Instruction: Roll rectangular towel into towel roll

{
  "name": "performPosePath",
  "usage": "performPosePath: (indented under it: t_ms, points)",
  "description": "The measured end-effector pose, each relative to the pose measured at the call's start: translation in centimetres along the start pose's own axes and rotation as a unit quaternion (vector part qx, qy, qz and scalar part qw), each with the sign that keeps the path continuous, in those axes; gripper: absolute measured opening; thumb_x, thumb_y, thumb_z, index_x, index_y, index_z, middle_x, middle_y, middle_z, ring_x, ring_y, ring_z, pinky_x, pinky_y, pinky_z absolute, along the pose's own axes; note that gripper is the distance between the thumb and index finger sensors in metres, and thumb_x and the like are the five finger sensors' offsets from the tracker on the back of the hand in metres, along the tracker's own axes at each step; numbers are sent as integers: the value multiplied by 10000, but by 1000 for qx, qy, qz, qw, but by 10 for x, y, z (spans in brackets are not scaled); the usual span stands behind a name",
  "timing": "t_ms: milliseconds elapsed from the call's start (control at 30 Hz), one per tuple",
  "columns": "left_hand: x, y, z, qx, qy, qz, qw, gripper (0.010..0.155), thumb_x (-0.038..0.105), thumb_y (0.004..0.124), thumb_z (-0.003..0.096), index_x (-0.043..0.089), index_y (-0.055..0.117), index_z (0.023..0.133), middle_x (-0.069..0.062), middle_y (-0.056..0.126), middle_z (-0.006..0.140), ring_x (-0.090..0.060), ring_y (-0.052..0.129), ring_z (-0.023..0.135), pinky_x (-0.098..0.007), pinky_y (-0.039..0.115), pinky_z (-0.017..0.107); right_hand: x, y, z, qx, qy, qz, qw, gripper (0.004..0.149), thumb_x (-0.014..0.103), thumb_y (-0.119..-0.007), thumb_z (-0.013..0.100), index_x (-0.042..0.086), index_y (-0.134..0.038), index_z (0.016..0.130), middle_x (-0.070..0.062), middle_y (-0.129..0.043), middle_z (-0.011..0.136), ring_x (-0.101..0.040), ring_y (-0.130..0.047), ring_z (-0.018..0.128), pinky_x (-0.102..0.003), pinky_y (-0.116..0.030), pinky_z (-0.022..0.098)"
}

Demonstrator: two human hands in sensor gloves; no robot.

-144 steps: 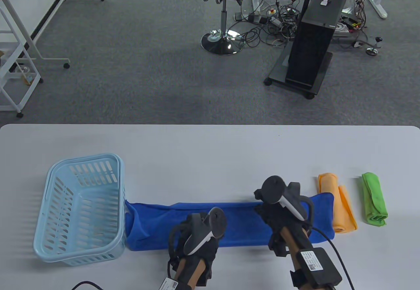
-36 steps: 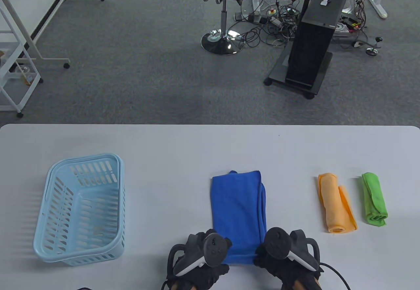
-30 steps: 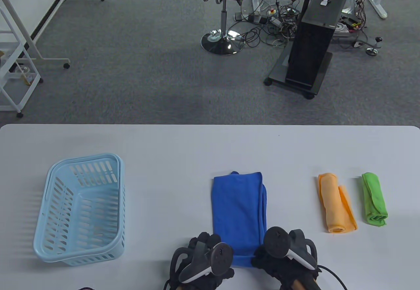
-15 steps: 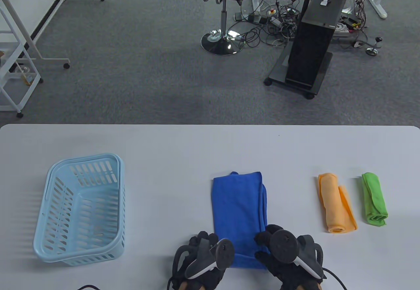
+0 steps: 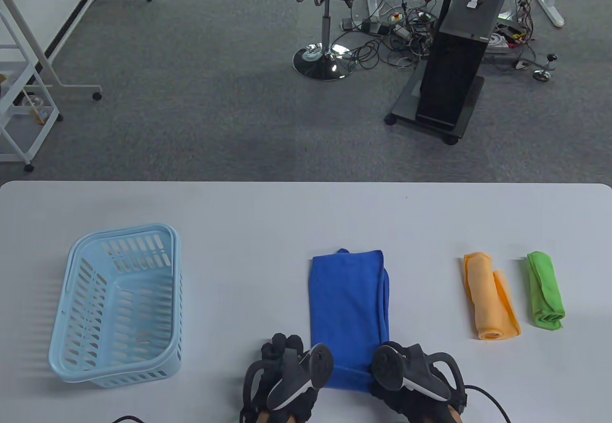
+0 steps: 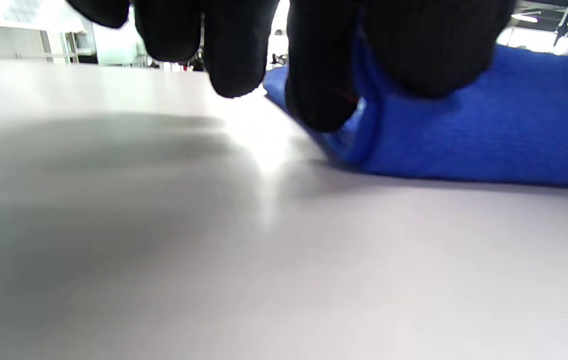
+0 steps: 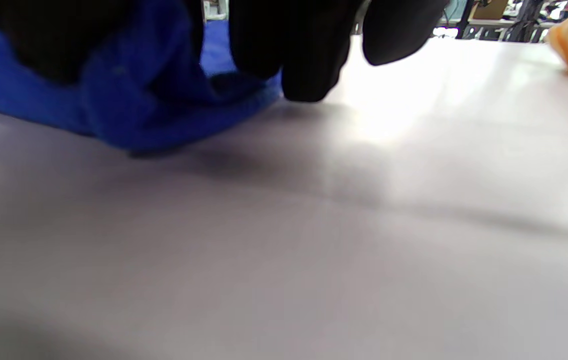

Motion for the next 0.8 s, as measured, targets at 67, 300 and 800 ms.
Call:
performPosePath:
  t_ms: [67,300,800]
  points:
    - [1,-1,0,2,2,7,1000,683,547,782,366,262,671,976,-184,599,1103,-482,539,1011,-665,458,682,0,1,0,-17,-1,0,1000,521,461,-727,301,334,-820,797,-88,-570,986,-296,-734,874,-569,-577,671]
    - [22,10,-2,-7,68,65,996,660,407,810,396,486,383,894,-123,225,1109,-410,413,1041,-643,374,720,5,5,-1,-54,11,15,998,690,407,-793,288,310,-527,917,-94,-412,1000,-281,-639,911,-575,-507,699]
    - [25,10,-2,-35,77,76,994,608,572,758,331,388,773,910,-161,501,1136,-464,473,1040,-666,417,706,18,0,1,-40,18,-35,998,646,560,-745,240,309,-758,835,-91,-523,994,-312,-695,895,-592,-547,680]
Point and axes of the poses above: the tracker on the back of each hand, its own x axis roughly to the thumb side, its own z axis roughly from the wrist to the fingertips, y = z × x, the point moved 3 cm from there along z, roughly from the wrist to the fingertips
